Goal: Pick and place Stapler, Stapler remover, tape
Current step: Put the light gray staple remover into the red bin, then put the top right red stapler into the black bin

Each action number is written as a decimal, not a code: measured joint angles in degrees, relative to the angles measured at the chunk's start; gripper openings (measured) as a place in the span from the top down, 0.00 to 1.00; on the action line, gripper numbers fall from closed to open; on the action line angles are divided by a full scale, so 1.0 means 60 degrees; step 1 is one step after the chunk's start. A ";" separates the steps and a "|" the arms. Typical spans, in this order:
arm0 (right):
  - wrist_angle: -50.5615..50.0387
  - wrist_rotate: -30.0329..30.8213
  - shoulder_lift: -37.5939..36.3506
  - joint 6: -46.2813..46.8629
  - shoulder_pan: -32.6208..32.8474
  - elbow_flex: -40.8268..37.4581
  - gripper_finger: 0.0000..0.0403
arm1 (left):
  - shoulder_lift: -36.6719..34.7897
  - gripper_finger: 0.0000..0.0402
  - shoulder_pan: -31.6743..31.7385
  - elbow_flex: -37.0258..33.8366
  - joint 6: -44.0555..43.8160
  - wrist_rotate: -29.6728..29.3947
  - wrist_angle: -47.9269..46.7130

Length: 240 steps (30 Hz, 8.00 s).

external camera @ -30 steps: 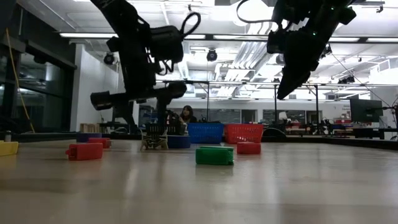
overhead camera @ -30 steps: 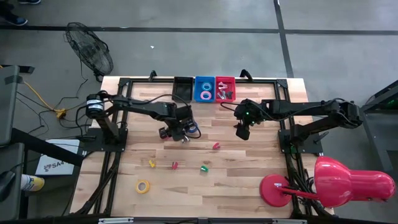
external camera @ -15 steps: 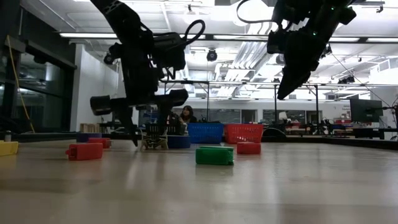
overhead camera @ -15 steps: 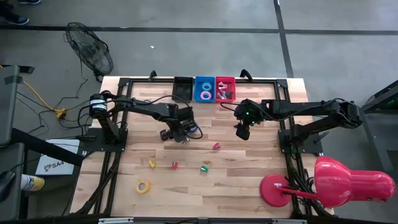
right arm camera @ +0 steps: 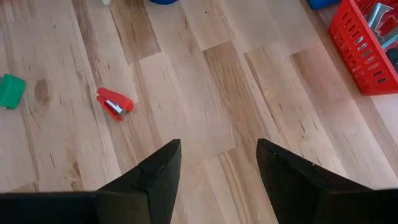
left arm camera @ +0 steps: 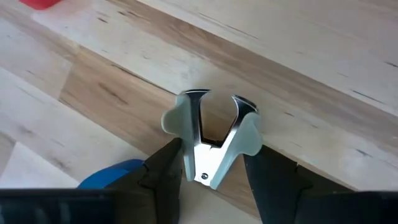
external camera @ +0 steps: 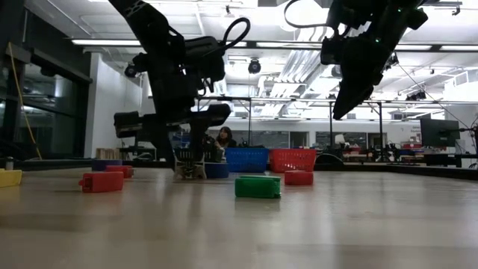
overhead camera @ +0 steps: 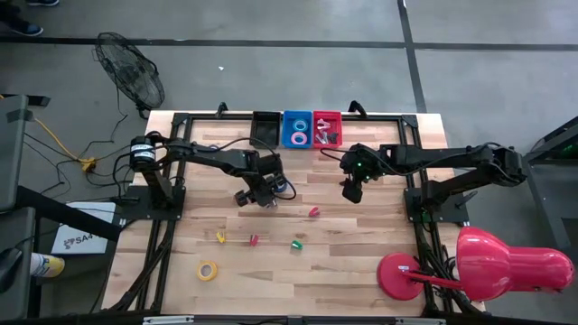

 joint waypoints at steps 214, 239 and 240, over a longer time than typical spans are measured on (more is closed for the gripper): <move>0.4583 -0.3599 0.2175 -0.7574 -0.0214 -0.1100 0.43 | -0.3792 0.59 -0.0214 0.0000 -1.2021 -0.5744 -0.1076; 0.6932 -0.3759 0.4047 -0.7426 0.0596 -0.1253 0.43 | -0.3781 0.59 -0.0255 0.0000 -1.2407 -0.5861 -0.1123; 0.6947 -0.3759 0.4083 -0.7485 0.0596 -0.1253 0.43 | -0.3781 0.59 -0.0255 0.0002 -1.2407 -0.5861 -0.1123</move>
